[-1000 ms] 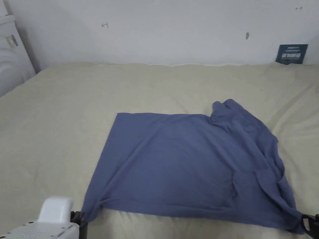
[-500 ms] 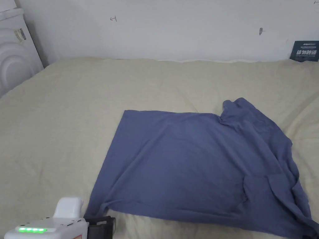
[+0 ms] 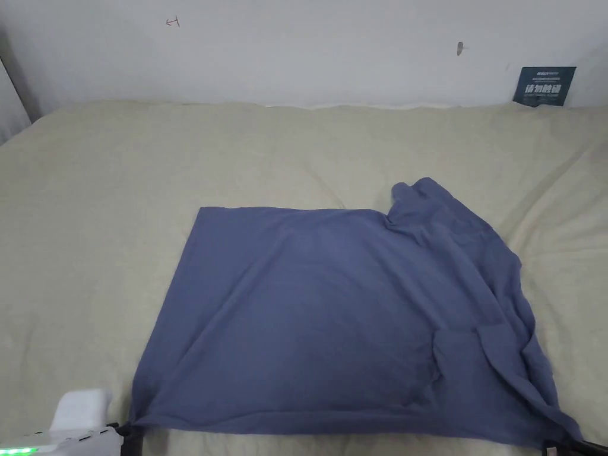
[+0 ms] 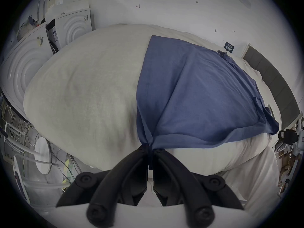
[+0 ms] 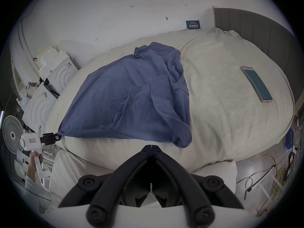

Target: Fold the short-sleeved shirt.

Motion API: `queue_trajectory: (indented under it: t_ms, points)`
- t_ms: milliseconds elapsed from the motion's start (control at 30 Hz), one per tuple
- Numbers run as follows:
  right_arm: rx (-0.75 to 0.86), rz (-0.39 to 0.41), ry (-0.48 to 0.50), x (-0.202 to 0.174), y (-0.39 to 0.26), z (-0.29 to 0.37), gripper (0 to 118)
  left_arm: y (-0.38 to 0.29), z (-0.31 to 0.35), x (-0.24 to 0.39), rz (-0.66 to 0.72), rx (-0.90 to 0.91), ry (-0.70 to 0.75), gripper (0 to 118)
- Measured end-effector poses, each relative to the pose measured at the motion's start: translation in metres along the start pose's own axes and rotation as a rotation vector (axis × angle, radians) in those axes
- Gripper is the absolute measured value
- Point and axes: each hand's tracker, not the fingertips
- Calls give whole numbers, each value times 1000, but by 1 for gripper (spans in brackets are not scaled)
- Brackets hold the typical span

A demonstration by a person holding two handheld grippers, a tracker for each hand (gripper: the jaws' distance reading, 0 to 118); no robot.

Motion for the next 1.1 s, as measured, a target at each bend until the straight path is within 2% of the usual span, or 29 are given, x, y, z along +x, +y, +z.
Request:
queue_trajectory:
  t_ms: [67, 100, 133, 167, 200, 233, 267, 500, 633, 667, 700, 767, 800, 867, 967, 1100]
  points:
    - [2, 1, 1, 0, 1, -1, 0, 2, 1, -3, 1, 13, 18, 5]
    - [5, 6, 0, 0, 1, -1, 5, 3, 2, -6, 6, 13, 21, 5]
    - [10, 15, -8, 1, 1, -2, 20, 5, 9, 4, 11, 14, 20, 5]
    - [13, 27, -17, 1, 1, -2, 48, 5, 12, 5, 18, 22, 15, 5]
    - [8, 40, -40, 2, 2, -5, 88, 5, 14, 4, 29, 30, 12, 5]
    - [-4, 45, -78, 4, 3, -9, 106, 6, 14, 3, 37, 30, 3, 5]
    - [-9, 47, -102, 6, 5, -15, 108, 3, 12, 2, 40, 28, 1, 5]
    - [13, 42, -108, 25, 20, -33, 108, 1, 10, 7, 45, 20, 11, 5]
    - [-39, 58, -177, 34, 24, -53, 104, 1, 9, 11, 51, 6, 11, 5]
    - [-44, 61, -186, 34, 24, -53, 95, 1, 9, 11, 51, 6, 11, 5]
    - [-39, 62, -184, 34, 23, -52, 71, 3, 10, 9, 51, 3, 11, 5]
    - [-26, 81, -176, 34, 19, -51, 15, 3, 12, 10, 50, 4, 9, 5]
    - [-27, 78, -164, 36, 17, -52, 8, 5, 10, 7, 51, 1, 9, 5]
    - [-52, 58, -155, 34, 17, -51, 8, 6, 10, 7, 50, -3, 13, 5]
    - [-19, 116, -160, 26, 17, -40, 8, 6, 14, 9, 33, -2, 21, 5]
    - [-11, 130, -156, 20, 25, -29, 8, 13, 22, 11, 26, -4, 30, 5]
